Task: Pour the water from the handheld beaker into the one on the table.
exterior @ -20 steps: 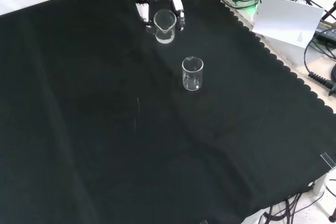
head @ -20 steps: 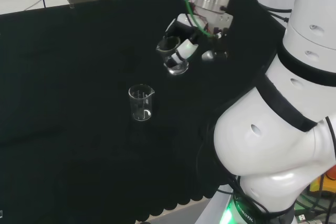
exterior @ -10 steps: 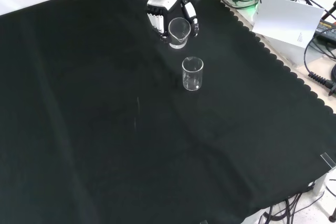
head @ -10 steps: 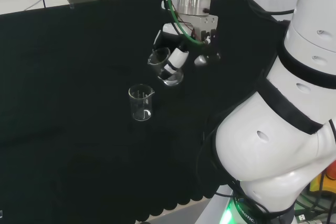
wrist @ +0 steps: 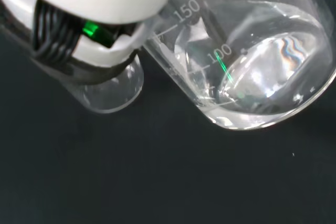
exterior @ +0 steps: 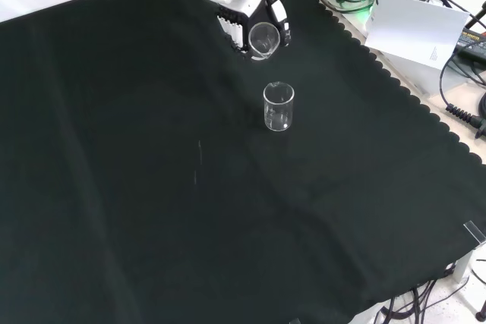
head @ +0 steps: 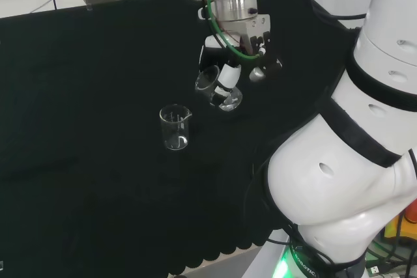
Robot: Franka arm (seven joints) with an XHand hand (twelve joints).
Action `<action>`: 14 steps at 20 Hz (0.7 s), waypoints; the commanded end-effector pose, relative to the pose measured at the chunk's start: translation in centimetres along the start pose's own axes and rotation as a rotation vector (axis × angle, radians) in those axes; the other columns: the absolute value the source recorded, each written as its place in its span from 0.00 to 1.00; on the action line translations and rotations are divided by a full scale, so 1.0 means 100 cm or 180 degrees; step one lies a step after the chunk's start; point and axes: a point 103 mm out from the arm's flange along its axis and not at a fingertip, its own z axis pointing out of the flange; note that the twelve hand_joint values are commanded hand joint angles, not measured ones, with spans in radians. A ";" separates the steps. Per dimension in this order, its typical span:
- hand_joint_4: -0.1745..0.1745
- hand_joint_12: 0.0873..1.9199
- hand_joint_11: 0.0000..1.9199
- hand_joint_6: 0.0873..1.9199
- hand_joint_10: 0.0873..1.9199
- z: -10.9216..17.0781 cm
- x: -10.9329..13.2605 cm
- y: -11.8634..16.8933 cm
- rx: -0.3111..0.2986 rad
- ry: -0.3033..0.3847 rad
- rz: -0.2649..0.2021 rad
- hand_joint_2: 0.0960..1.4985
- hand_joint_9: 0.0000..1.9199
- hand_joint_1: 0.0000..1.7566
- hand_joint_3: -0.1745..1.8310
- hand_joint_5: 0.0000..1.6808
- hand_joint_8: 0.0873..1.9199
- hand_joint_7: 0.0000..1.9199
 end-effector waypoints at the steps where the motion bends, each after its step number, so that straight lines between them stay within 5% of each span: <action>1: 0.00 0.36 0.71 0.39 0.21 0.001 0.007 -0.001 0.0174 -0.0163 -0.0029 0.30 0.86 0.75 0.55 0.75 0.38 0.68; 14: 0.00 0.36 0.71 0.41 0.23 0.004 0.009 0.008 0.0472 -0.0580 0.0017 0.29 0.85 0.75 0.56 0.74 0.39 0.68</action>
